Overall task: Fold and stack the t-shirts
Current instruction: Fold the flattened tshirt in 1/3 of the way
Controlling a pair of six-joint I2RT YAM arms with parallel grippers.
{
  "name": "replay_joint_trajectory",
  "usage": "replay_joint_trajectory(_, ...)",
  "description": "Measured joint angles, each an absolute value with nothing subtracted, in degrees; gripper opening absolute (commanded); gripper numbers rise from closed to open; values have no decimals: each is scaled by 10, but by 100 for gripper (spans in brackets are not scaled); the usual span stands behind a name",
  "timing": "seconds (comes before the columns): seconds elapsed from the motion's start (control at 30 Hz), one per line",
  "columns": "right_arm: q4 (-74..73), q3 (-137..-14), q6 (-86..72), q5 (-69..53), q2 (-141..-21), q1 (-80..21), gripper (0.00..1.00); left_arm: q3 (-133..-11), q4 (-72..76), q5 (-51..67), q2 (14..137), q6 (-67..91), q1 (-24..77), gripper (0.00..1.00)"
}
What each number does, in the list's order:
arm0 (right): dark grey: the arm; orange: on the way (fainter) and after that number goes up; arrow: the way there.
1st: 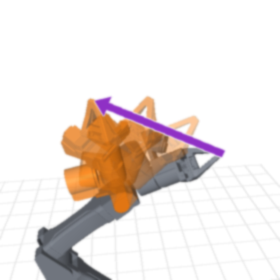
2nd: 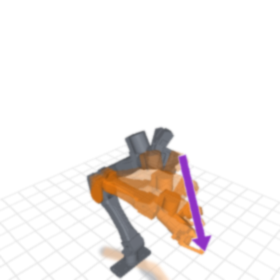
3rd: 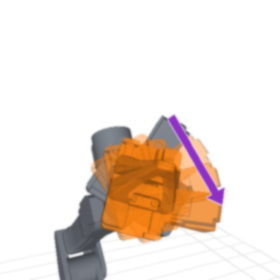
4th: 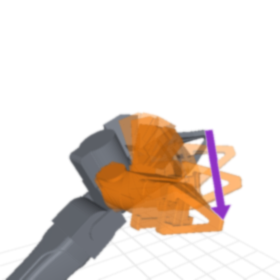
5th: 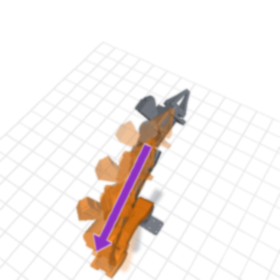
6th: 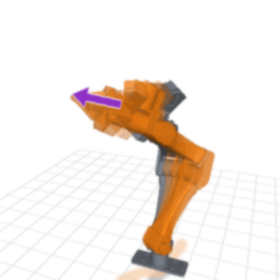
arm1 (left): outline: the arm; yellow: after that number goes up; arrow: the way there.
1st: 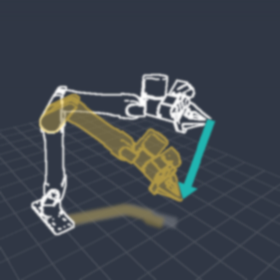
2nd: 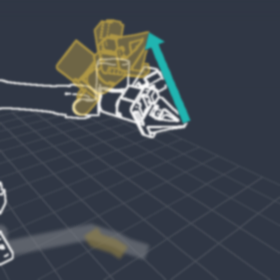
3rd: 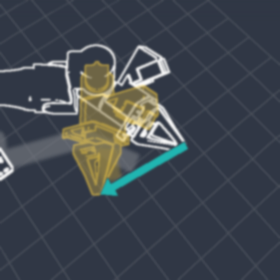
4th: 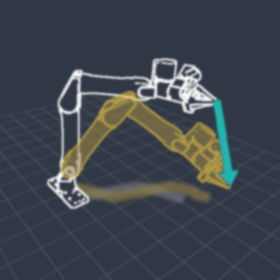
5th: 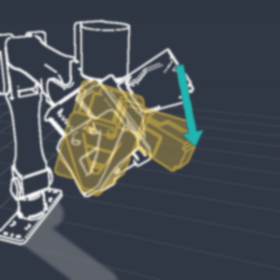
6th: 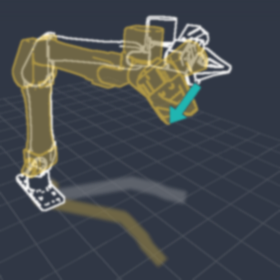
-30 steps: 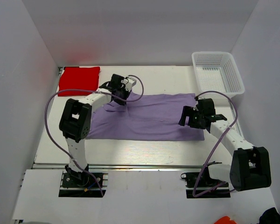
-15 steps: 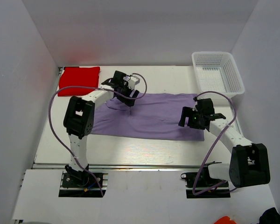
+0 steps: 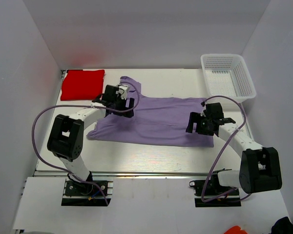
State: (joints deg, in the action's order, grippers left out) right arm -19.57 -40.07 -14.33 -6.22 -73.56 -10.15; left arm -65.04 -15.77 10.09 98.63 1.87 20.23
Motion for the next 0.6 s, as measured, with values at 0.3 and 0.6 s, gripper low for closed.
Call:
replay_joint_trajectory(0.3,-196,-401,-139,-75,-745,-102,90,-585,-111,123,993,74,185,100)
replay_joint_trajectory(0.6,-196,-401,-133,-75,-745,-102,90,-611,-81,83,1042,80,180,100)
